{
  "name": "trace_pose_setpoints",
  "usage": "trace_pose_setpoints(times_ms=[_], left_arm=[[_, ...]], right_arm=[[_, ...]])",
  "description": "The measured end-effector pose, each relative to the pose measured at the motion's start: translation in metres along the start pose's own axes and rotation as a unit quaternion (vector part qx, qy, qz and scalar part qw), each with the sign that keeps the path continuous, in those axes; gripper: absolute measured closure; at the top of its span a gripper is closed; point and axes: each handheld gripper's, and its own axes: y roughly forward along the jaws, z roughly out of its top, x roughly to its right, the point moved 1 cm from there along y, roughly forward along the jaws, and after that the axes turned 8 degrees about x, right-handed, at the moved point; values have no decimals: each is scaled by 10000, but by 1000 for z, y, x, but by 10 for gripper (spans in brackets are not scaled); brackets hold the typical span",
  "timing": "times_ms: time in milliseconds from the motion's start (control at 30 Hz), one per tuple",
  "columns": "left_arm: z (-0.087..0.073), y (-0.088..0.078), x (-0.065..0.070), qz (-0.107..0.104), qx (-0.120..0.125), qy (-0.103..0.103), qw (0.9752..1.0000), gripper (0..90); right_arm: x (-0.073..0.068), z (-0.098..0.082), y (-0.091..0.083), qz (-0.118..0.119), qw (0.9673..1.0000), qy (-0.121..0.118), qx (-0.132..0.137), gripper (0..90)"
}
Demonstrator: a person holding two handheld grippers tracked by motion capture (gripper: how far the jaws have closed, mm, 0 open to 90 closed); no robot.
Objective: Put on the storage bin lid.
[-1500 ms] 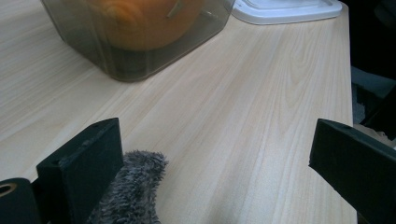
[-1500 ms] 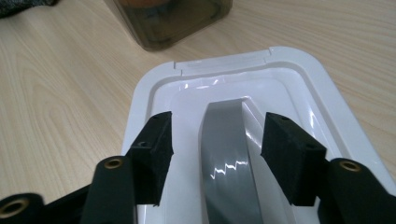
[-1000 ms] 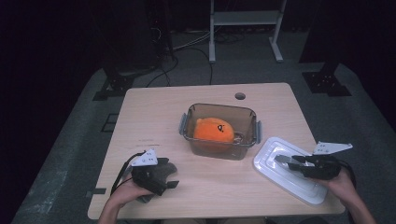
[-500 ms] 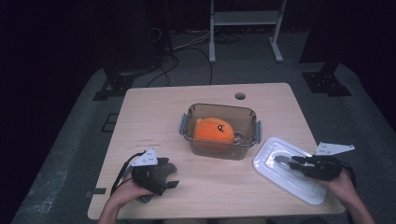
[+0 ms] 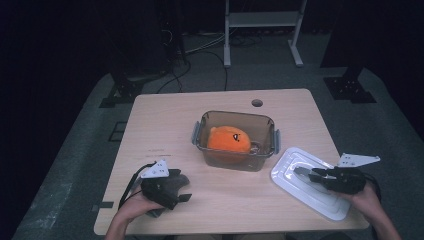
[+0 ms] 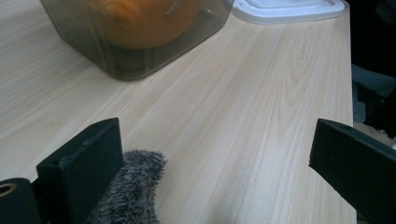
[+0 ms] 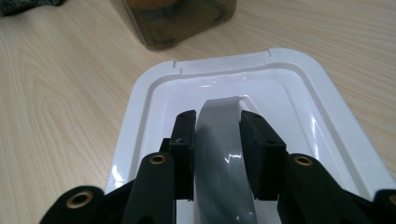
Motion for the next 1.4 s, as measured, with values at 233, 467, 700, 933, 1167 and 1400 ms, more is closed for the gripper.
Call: trace_pose_setpoints(times_ms=[233, 467, 700, 933, 1167, 1400], left_arm=[[0, 0, 0, 6, 5, -1, 10000, 20], [0, 0, 0, 5, 3, -2, 10000, 20], [0, -1, 0, 6, 7, 0, 10000, 20], [0, -1, 0, -8, 2, 2, 10000, 20], [0, -1, 0, -10, -12, -1, 10000, 20], [-1, -1, 0, -8, -33, 8, 10000, 20]], right_arm=[[0, 1, 0, 45, 10000, 52, -32, 664], [0, 2, -3, 40, 10000, 71, -5, 664], [0, 7, -10, 44, 9999, 88, 51, 664], [-1, 17, -19, 63, 9999, 21, 116, 665], [-2, 25, -27, 64, 9999, -8, 159, 664], [-4, 34, -35, 70, 9998, -77, 176, 665]])
